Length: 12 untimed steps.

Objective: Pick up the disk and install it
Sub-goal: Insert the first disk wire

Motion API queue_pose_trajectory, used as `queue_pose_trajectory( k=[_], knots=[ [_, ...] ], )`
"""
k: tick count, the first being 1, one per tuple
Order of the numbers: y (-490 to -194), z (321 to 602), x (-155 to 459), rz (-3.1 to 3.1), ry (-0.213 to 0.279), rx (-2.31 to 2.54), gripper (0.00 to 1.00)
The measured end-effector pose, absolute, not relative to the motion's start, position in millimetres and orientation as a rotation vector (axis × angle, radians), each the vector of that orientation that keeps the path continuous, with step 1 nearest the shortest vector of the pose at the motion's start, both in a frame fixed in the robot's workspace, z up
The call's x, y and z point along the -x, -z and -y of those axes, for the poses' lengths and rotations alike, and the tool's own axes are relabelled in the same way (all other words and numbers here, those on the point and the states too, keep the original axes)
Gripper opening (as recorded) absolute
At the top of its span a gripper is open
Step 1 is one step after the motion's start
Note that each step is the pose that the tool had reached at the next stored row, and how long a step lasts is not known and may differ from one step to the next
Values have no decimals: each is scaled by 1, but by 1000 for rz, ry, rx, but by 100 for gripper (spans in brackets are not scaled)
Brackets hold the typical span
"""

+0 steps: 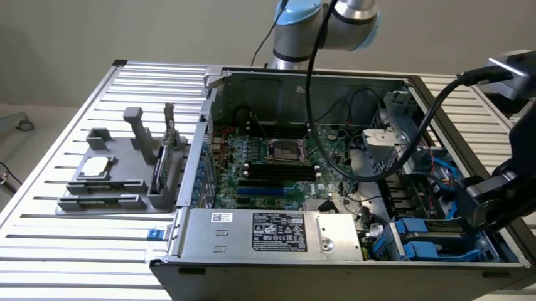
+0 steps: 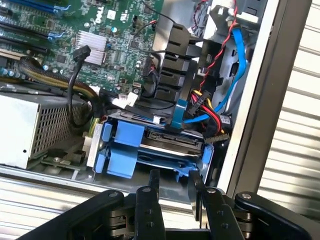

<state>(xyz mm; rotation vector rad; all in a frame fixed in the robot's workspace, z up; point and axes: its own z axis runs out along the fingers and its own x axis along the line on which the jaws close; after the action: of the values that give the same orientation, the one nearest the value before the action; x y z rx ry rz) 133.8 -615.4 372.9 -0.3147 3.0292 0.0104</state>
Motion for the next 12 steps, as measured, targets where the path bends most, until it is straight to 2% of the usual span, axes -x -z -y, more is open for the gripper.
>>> queue_pose_trajectory(
  k=[12],
  knots=[
    [-372,615,-134,-3046,5,-11,37]
  ],
)
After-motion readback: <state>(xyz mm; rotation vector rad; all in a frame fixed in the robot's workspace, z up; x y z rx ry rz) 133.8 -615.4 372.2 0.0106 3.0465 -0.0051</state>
